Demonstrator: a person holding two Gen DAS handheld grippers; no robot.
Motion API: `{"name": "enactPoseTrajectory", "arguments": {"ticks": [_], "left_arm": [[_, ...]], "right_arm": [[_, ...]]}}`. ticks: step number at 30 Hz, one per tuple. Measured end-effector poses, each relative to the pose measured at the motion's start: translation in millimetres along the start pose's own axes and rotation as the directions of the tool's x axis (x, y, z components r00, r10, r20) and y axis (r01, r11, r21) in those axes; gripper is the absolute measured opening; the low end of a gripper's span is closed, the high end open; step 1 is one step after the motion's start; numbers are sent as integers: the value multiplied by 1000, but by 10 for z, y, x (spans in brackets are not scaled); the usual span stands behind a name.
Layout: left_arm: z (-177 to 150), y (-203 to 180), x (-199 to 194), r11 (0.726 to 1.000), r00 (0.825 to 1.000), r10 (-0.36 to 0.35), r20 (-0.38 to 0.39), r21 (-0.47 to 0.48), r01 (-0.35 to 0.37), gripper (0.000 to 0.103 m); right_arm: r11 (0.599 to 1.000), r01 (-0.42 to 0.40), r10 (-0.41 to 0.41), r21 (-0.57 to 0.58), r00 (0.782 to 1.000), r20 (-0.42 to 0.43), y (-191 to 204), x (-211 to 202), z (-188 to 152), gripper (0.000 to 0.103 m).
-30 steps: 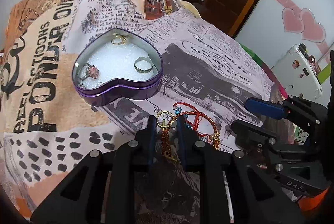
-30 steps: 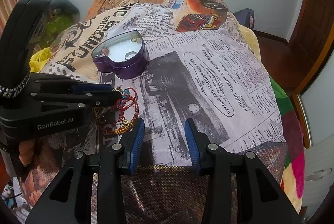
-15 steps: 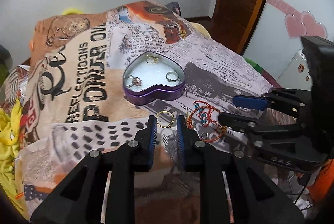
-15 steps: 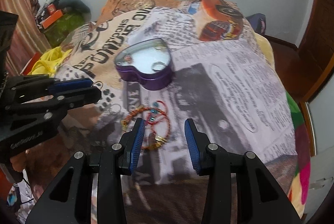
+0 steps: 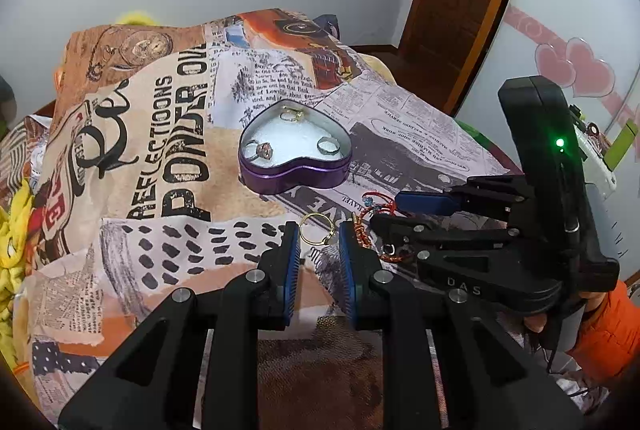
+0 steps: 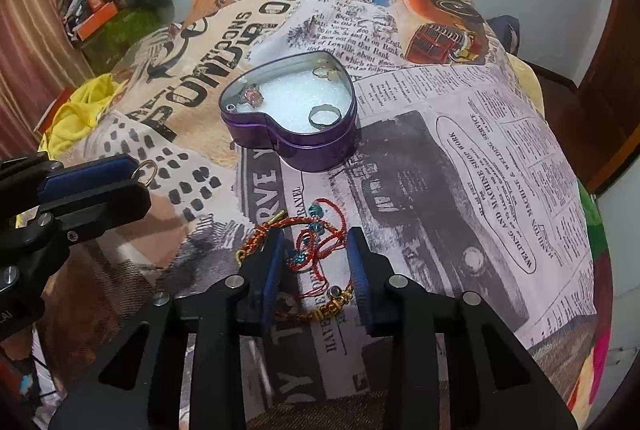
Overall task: Organize jewelry
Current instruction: 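Grasp the red beaded bracelet with the right tool while the left tool grasps a gold ring, then carry the bracelet and ring over the heart tin and open both tools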
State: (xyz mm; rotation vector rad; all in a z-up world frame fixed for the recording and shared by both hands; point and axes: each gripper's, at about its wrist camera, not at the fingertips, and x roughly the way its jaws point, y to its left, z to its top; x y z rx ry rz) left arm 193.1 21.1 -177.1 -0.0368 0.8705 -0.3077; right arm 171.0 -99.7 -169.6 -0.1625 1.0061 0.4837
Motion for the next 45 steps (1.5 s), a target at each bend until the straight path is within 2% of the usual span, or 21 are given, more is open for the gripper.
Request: {"name": "enactPoseTrajectory", "arguments": {"ticks": [1, 3, 6, 24, 35, 45], "left_arm": [[-7, 10, 14, 1000, 1000, 2, -2, -3, -2, 19], [-17, 29, 38, 1000, 1000, 5, -7, -8, -5, 19], [-29, 45, 40, 1000, 1000, 6, -9, -14, -6, 19], [61, -10, -284, 999, 997, 51, 52, -8, -51, 19], [252, 42, -383, 997, 993, 71, 91, -16, -70, 19], [471, 96, -300, 996, 989, 87, 115, -19, -86, 19]], "right_arm": [[1000, 11, -11, -6, 1000, -3, 3, 18, 0, 24], [999, 40, -40, -22, 999, -4, 16, 29, -7, 13], [998, 58, -58, -34, 998, 2, 18, 11, -18, 7], [999, 36, -32, -36, 993, 115, 94, -511, 80, 7], [999, 46, -41, -18, 977, 208, 26, -779, 305, 7], [999, 35, -27, -24, 962, 270, 22, -858, 547, 7]]}}
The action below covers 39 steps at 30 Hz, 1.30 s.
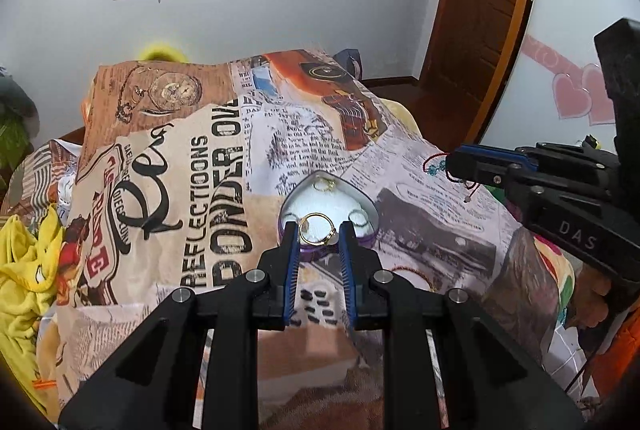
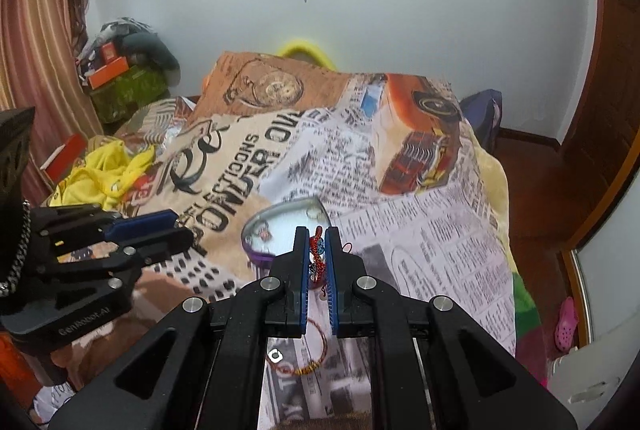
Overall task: Organize jewelry
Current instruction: 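Carry the bracelet and ring over the heart tin and open both tools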
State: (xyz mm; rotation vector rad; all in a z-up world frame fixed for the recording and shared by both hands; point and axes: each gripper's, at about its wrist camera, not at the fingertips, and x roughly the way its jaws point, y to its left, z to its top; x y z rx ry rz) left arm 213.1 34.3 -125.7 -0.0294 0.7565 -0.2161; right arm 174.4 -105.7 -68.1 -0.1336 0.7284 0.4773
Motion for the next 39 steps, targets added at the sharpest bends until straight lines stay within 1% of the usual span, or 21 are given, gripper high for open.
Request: {"name": "enactPoseTrajectory", "arguments": {"ticks": [9, 13, 16, 22, 30, 35, 39], "left_arm": [[178, 88, 206, 1000, 1000, 11, -2, -5, -11, 19], [244, 131, 319, 1000, 1000, 26, -1, -8, -26, 19], [264, 179, 426, 1000, 1000, 21, -11, -22, -21, 19], [251, 238, 674, 1000, 999, 20, -50, -23, -21, 19], [213, 256, 952, 1000, 994, -6, -107, -22, 4, 19], [214, 222, 1023, 1000, 993, -21, -120, -8, 20, 19], [208, 207, 1086, 1000, 990, -28, -141, -2, 28, 18]], "right_arm": [[999, -40, 40, -6, 999, 23, 43, 125, 160, 7], [999, -50, 51, -3, 999, 20, 46, 229, 210, 7], [998, -65, 64, 13, 998, 9, 42, 333, 220, 7], [996, -84, 85, 40, 996, -28, -9, 577, 200, 7], [992, -107, 113, 61, 986, -122, -73, 941, 164, 7], [990, -121, 132, 74, 976, -173, -90, 1062, 128, 7], [990, -119, 130, 70, 973, -191, -94, 1101, 124, 7]]}}
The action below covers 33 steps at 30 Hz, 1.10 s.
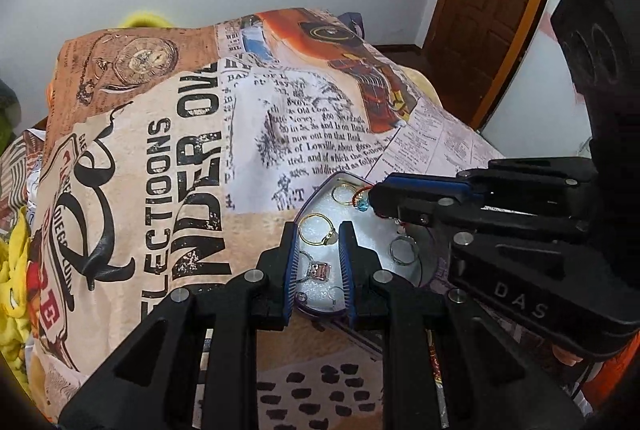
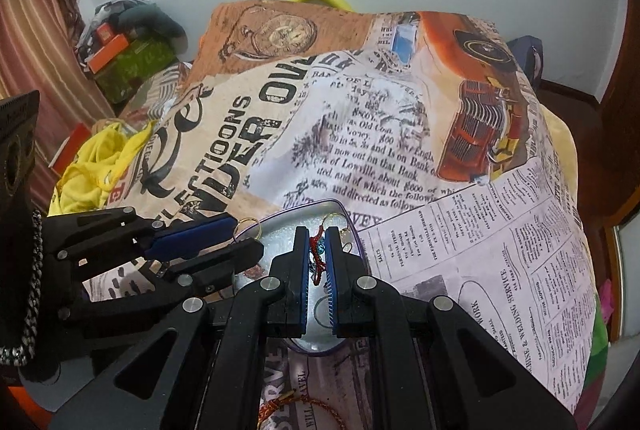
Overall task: Organize jewelry
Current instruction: 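Carry the bracelet and ring over the heart tin and open both tools, then withdraw both tools from the tin toward the remaining gold bracelet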
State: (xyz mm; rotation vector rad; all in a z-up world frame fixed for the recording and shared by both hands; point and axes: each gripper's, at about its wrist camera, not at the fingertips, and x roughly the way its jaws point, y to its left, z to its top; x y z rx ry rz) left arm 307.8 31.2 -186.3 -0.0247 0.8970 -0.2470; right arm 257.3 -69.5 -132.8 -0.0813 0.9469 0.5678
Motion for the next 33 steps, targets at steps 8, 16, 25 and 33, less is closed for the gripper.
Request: {"name": "enactPoseTrajectory", "arguments": {"ticks": [8, 16, 25, 33], "left_arm": [[-25, -69, 25, 999, 999, 25, -22, 31, -25, 22], [-61, -9, -177, 999, 999, 45, -5, -3, -45, 23], [-62, 18, -670, 996, 995, 82, 60, -27, -81, 30], [-128, -146, -1055, 995, 990, 97, 106, 0, -98, 37]], "right_arm": [[1000, -13, 13, -2, 1000, 7, 3, -76, 1, 7], [1000, -16, 16, -11, 999, 27, 40, -227, 21, 12], [1000, 16, -15, -10, 997, 71, 94, -523, -2, 13], [996, 83, -80, -20, 989, 122, 150, -831, -171, 31]]}}
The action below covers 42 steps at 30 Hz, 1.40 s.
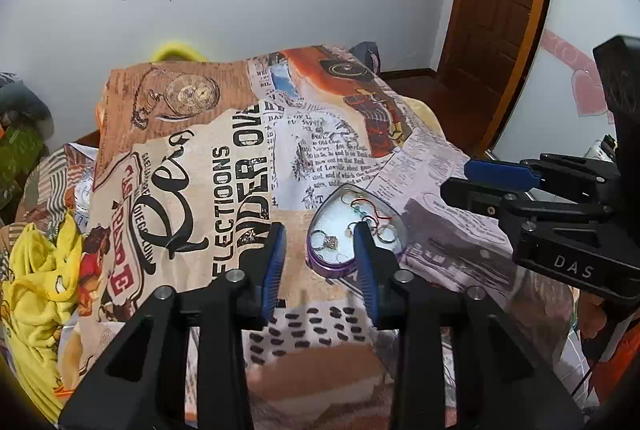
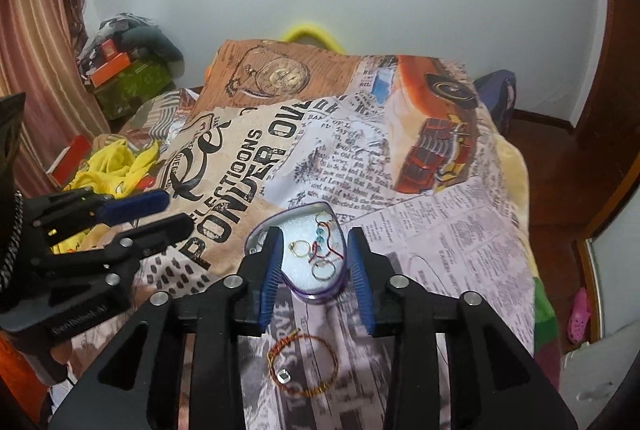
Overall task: Organize jewelry
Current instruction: 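Withdraw both tools from the tin toward the remaining gold bracelet, then grasp the gold-and-red twisted bracelet with the left tool while the right tool grasps a small silver ring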
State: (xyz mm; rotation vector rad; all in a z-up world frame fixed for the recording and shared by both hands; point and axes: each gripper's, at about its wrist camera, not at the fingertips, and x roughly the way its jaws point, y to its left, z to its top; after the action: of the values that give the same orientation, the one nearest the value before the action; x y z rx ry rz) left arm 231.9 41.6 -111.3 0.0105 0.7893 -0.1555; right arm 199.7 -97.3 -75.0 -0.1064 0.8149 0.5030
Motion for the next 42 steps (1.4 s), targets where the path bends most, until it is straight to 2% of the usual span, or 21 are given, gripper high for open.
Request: {"name": "enactPoseTrajectory", "arguments": {"ticks": [2, 13, 23, 28, 30, 32, 35, 39, 42], "left_arm": [[-32, -31, -73, 1000, 1000, 3, 9, 5, -3, 42], [-256, -186, -100, 1000, 999, -30, -45, 1, 30, 43], [-497, -382, 277, 998, 987, -54, -149, 14, 57, 43], [-567, -479, 541, 996, 974, -81, -212, 10, 85, 42], [-588, -519, 636, 995, 968, -97, -230, 6, 101, 40], [-608, -559, 720, 994, 962, -103, -252, 13, 109, 30], [-649, -610, 847, 992, 951, -112, -288, 21, 123, 24], [-672, -674, 900, 993, 954, -93, -284, 48, 112, 23], [-667, -702, 912, 991, 953, -101, -286, 59, 123, 8]], "right_arm": [[1000, 13, -13, -1, 1000, 1, -2, -57, -47, 31], [997, 71, -72, -18, 997, -22, -39, -189, -371, 31], [994, 107, -110, -31, 989, -103, -140, -32, -733, 31], [994, 112, -112, -7, 984, -136, -226, 4, -913, 31], [993, 116, -116, -4, 983, -145, -257, 7, -960, 31], [993, 117, -115, 1, 982, -150, -288, -6, -996, 31], [994, 110, -106, 15, 983, -153, -328, -8, -1016, 31], [994, 102, -96, 30, 983, -157, -348, -1, -1041, 31], [995, 87, -79, 43, 983, -164, -333, 6, -1078, 31]]}}
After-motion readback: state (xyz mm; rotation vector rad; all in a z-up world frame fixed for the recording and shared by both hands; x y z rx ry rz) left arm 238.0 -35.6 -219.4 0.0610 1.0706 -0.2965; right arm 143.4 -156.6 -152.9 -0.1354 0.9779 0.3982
